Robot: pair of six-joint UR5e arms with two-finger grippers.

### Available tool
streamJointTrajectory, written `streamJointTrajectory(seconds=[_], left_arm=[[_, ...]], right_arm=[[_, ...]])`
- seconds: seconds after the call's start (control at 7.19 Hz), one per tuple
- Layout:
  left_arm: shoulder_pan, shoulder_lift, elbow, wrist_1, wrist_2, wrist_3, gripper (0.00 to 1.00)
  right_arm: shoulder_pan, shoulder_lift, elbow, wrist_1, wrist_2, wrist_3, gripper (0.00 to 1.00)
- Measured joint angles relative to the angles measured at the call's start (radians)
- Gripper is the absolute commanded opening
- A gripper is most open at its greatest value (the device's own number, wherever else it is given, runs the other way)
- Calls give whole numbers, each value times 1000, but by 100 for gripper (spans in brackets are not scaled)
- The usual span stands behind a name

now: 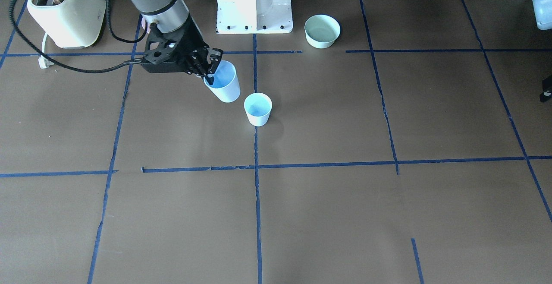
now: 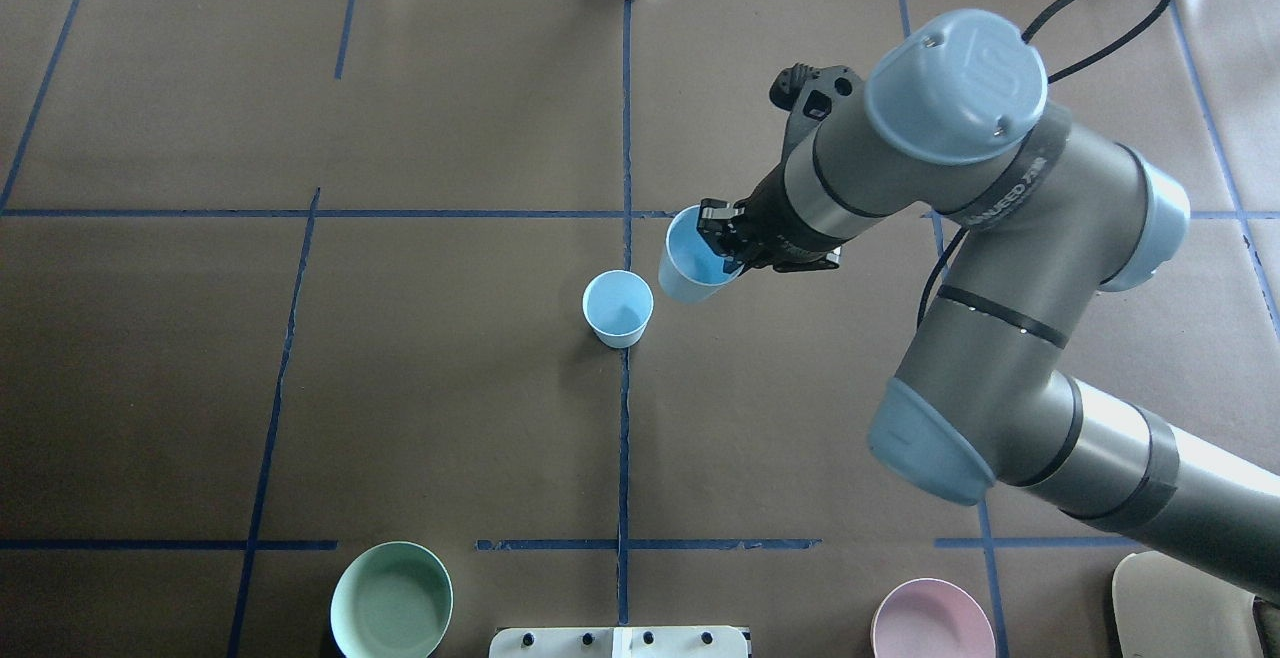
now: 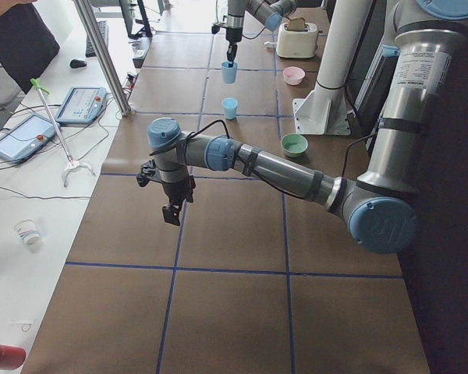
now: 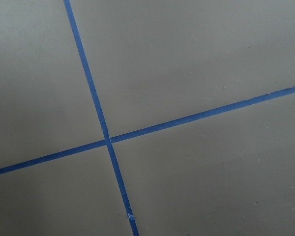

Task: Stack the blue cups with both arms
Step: 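Carry the cup with the right gripper over the center cup and lower it in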

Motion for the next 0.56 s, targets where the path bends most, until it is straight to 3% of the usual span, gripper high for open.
streamJointTrajectory(seconds=[0.56], left_arm=[[-1, 2, 4, -3, -4, 1, 100]], right_arm=[[-64, 165, -154, -69, -58, 2, 0]])
